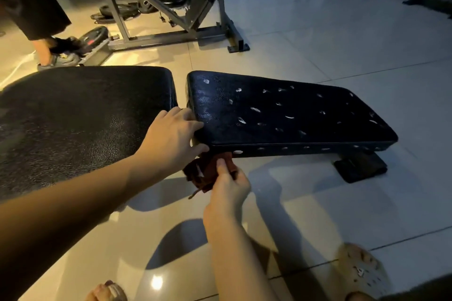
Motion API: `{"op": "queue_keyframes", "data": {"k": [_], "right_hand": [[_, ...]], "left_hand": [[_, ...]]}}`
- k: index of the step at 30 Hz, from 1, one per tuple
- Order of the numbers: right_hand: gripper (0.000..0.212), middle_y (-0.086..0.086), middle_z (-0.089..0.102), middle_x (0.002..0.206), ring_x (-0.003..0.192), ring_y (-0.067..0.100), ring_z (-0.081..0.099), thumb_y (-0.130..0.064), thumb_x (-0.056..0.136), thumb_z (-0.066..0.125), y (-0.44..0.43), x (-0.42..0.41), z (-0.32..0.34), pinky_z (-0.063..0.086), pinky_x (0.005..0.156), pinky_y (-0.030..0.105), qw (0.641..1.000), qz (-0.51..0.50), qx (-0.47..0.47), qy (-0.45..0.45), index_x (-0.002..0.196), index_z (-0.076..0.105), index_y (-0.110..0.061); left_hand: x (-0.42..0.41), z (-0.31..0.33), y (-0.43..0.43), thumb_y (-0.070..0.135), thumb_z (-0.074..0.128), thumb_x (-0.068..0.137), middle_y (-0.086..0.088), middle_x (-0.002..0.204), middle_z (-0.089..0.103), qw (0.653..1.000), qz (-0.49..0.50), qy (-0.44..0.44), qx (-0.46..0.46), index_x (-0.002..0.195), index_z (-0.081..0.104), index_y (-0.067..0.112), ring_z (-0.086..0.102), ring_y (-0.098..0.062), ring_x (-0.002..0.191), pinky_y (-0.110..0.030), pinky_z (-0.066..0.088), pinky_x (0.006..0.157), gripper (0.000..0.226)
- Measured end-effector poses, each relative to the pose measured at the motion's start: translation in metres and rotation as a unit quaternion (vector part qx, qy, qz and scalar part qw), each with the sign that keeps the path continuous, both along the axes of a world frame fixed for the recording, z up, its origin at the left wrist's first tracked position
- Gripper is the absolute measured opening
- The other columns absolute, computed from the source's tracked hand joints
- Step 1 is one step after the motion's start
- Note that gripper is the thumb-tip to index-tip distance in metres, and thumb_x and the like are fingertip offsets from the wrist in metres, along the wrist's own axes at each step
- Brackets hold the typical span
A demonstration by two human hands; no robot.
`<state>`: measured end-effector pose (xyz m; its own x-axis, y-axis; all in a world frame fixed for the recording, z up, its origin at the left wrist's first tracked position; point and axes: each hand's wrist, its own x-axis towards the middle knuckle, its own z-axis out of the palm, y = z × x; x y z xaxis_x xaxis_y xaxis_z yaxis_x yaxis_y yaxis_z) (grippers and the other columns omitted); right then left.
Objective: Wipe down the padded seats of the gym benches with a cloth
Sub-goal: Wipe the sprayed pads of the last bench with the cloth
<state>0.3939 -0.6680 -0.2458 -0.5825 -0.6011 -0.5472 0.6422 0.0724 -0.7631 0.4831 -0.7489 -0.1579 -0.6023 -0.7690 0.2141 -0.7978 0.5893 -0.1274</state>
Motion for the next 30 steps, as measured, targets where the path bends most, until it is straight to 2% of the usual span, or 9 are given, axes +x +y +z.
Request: {"op": "queue_keyframes", "data": {"k": [4, 8, 10, 15, 18, 21, 25, 28, 30], "right_hand": [[0.010, 0.010, 0.073, 0.099, 0.096, 0.029, 0.071, -0.014, 0.095, 0.069, -0.012, -0.043, -0.008, 0.062, 0.080, 0.046, 0.995, -0.085, 0.008, 0.048, 0.104, 0.069, -0.009], [0.015, 0.006, 0.072, 0.103, 0.098, 0.022, 0.071, -0.019, 0.099, 0.065, -0.010, -0.008, -0.005, 0.062, 0.086, 0.043, 0.999, -0.028, -0.006, 0.046, 0.112, 0.067, -0.013], [0.010, 0.005, 0.072, 0.102, 0.096, 0.020, 0.071, -0.020, 0.098, 0.066, -0.008, 0.000, -0.005, 0.063, 0.082, 0.040, 0.999, -0.001, -0.005, 0.038, 0.108, 0.067, -0.018], [0.010, 0.006, 0.070, 0.101, 0.099, 0.025, 0.070, -0.016, 0.098, 0.065, -0.018, -0.055, -0.017, 0.060, 0.077, 0.033, 0.992, -0.103, 0.008, 0.069, 0.107, 0.064, -0.012], [0.021, 0.001, 0.069, 0.107, 0.099, 0.014, 0.070, -0.025, 0.101, 0.061, -0.011, -0.021, -0.011, 0.061, 0.074, 0.025, 0.995, -0.038, -0.012, 0.094, 0.119, 0.061, -0.015], [0.015, 0.004, 0.071, 0.104, 0.095, 0.017, 0.072, -0.022, 0.099, 0.064, -0.007, -0.003, -0.006, 0.063, 0.077, 0.034, 0.995, 0.009, -0.014, 0.101, 0.113, 0.065, -0.014], [0.010, 0.007, 0.069, 0.105, 0.100, 0.026, 0.070, -0.016, 0.098, 0.064, -0.019, -0.065, -0.021, 0.062, 0.084, 0.041, 0.993, -0.085, 0.042, 0.071, 0.108, 0.061, -0.013], [0.016, 0.005, 0.069, 0.106, 0.099, 0.022, 0.069, -0.018, 0.101, 0.061, -0.012, -0.054, -0.015, 0.059, 0.074, 0.020, 0.990, -0.066, 0.020, 0.119, 0.115, 0.061, -0.010], [0.019, 0.004, 0.070, 0.106, 0.096, 0.017, 0.069, -0.019, 0.100, 0.062, -0.006, -0.018, -0.005, 0.055, 0.068, 0.011, 0.988, -0.004, 0.002, 0.153, 0.116, 0.064, -0.009]], "left_hand": [[0.003, -0.002, 0.001, 0.047, 0.072, 0.085, -0.003, 0.113, 0.063, 1.000, -0.010, 0.025, 0.014, 0.121, 0.074, 0.020, 0.056, -0.025, 0.101, -0.045, 0.048, 0.082, 0.045], [0.003, -0.009, 0.001, 0.047, 0.067, 0.085, -0.006, 0.111, 0.063, 1.000, -0.021, 0.014, -0.001, 0.120, 0.074, 0.015, 0.058, -0.028, 0.101, -0.045, 0.048, 0.082, 0.047], [0.005, -0.009, 0.000, 0.049, 0.062, 0.085, -0.006, 0.111, 0.065, 0.999, -0.030, -0.003, -0.012, 0.119, 0.073, 0.014, 0.059, -0.029, 0.102, -0.045, 0.048, 0.082, 0.050], [0.002, -0.010, -0.001, 0.046, 0.069, 0.082, -0.008, 0.109, 0.069, 0.999, -0.033, -0.007, -0.021, 0.109, 0.076, 0.012, 0.063, -0.031, 0.100, -0.047, 0.049, 0.083, 0.043], [0.003, -0.011, -0.004, 0.049, 0.067, 0.087, -0.008, 0.106, 0.069, 0.998, -0.045, 0.004, -0.033, 0.105, 0.076, 0.012, 0.063, -0.031, 0.098, -0.045, 0.048, 0.081, 0.042], [0.004, -0.009, -0.004, 0.059, 0.048, 0.084, -0.006, 0.106, 0.069, 0.998, -0.047, 0.003, -0.028, 0.105, 0.077, 0.014, 0.063, -0.029, 0.096, -0.043, 0.048, 0.078, 0.057], [0.003, -0.010, -0.003, 0.049, 0.067, 0.084, -0.006, 0.105, 0.067, 0.999, -0.041, 0.010, -0.026, 0.104, 0.077, 0.012, 0.062, -0.030, 0.095, -0.043, 0.048, 0.078, 0.043], [0.001, -0.011, -0.002, 0.046, 0.073, 0.085, -0.008, 0.103, 0.066, 0.999, -0.030, 0.004, -0.030, 0.105, 0.076, 0.011, 0.061, -0.030, 0.096, -0.045, 0.049, 0.080, 0.041], [0.000, -0.010, -0.001, 0.053, 0.063, 0.085, -0.008, 0.101, 0.066, 0.999, -0.032, 0.003, -0.033, 0.103, 0.076, 0.011, 0.061, -0.031, 0.095, -0.044, 0.049, 0.079, 0.048]]}}
